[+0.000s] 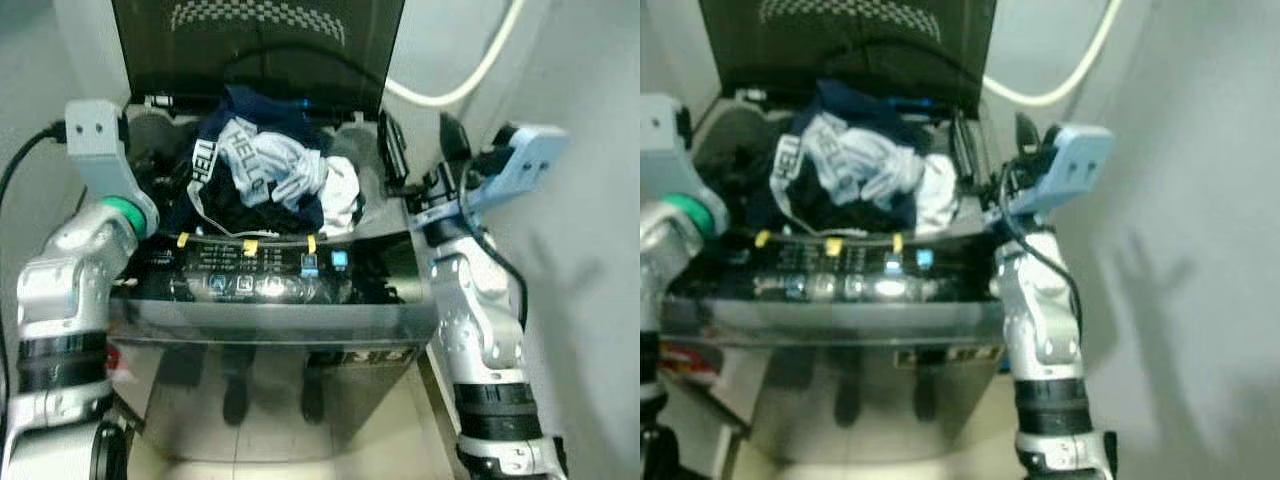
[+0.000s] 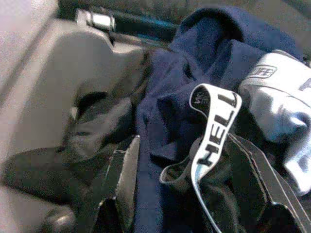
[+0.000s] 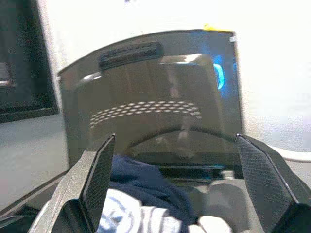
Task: Clothes washing
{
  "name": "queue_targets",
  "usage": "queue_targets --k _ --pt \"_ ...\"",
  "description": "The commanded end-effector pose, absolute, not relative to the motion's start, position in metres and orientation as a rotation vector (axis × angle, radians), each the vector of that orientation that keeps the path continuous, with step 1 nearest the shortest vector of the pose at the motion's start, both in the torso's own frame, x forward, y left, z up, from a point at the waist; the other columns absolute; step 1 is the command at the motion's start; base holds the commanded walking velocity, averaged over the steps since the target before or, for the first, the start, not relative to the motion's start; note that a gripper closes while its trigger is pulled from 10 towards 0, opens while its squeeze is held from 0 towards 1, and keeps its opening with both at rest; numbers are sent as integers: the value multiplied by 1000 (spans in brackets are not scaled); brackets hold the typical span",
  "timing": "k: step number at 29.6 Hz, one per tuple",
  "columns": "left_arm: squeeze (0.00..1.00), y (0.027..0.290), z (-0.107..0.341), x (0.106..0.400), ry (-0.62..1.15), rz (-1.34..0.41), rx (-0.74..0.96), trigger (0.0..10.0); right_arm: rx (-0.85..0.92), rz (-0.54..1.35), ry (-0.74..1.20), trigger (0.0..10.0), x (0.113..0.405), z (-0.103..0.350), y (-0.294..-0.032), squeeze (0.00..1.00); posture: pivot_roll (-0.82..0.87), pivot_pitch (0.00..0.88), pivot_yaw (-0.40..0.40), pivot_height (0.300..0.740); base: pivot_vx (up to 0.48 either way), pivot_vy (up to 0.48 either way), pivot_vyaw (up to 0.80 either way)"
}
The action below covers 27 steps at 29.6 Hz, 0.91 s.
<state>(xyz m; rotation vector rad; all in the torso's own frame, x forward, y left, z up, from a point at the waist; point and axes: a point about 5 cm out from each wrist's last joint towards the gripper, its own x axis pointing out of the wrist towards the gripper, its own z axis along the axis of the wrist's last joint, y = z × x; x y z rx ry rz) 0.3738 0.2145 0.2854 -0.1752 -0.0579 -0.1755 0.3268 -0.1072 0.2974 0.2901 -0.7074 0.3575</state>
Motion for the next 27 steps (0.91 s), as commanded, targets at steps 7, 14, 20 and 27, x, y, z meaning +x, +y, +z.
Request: queue_targets --k 7,14,20,27 --pt "0 177 283 414 51 -298 -312 10000 282 374 -732 10000 324 307 -103 0 22 124 -21 740 0 0 0" --pt "0 135 296 415 46 -502 -311 10000 276 352 -733 10000 318 306 -106 0 -14 135 15 740 0 0 0" --pt "0 72 308 396 -87 -893 -157 10000 270 306 -737 10000 312 303 -112 0 -30 136 33 740 0 0 0" --pt "0 80 345 374 -541 -763 189 10000 276 292 -735 10000 313 303 -117 0 -4 133 16 740 0 0 0"
